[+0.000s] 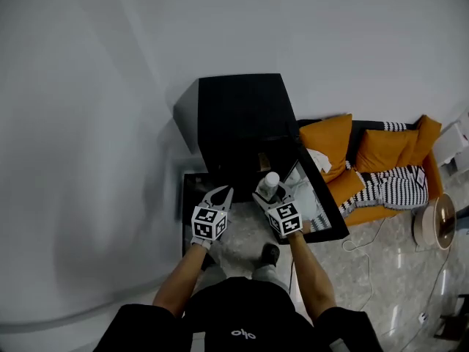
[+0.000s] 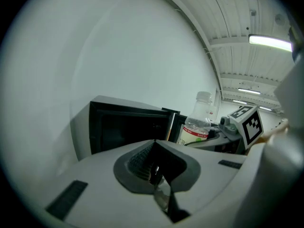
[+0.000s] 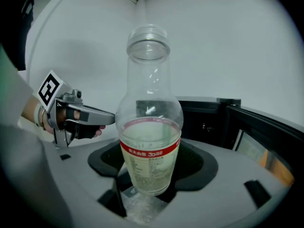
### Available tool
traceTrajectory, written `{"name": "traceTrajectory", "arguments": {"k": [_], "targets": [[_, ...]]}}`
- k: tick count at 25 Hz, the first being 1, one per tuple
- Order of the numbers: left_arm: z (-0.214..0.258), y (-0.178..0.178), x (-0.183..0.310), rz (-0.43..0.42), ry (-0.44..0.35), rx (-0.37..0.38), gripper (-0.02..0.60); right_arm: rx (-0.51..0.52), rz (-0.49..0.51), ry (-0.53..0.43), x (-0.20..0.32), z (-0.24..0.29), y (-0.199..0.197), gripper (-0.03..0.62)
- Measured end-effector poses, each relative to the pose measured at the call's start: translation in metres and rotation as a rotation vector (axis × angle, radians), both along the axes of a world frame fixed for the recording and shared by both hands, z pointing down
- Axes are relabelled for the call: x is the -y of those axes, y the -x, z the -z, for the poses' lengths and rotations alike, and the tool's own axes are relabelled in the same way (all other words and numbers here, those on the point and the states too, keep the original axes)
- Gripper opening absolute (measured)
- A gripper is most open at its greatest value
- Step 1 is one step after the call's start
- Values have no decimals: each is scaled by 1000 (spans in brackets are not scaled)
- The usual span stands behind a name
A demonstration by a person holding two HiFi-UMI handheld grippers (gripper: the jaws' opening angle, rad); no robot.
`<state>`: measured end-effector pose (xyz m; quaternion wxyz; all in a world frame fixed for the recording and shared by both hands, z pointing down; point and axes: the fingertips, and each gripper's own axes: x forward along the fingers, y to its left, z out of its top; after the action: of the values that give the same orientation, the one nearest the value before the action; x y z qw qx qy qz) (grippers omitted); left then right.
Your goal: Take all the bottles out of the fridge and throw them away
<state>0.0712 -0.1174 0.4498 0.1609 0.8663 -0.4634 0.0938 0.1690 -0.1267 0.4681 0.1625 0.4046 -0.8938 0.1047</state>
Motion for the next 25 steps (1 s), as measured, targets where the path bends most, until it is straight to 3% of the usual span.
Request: {"name": "traceTrajectory", "arguments": {"k": [5, 17, 25], "targets": [[0, 53, -11, 118, -7, 5, -2, -11, 107, 0, 2, 2, 45, 316], [-3, 227, -100, 522, 9, 24, -2, 10, 479, -12, -36, 4, 223, 316], [-2, 289, -152, 690, 17, 40, -2, 11, 621, 3, -59, -4, 289, 316]]}}
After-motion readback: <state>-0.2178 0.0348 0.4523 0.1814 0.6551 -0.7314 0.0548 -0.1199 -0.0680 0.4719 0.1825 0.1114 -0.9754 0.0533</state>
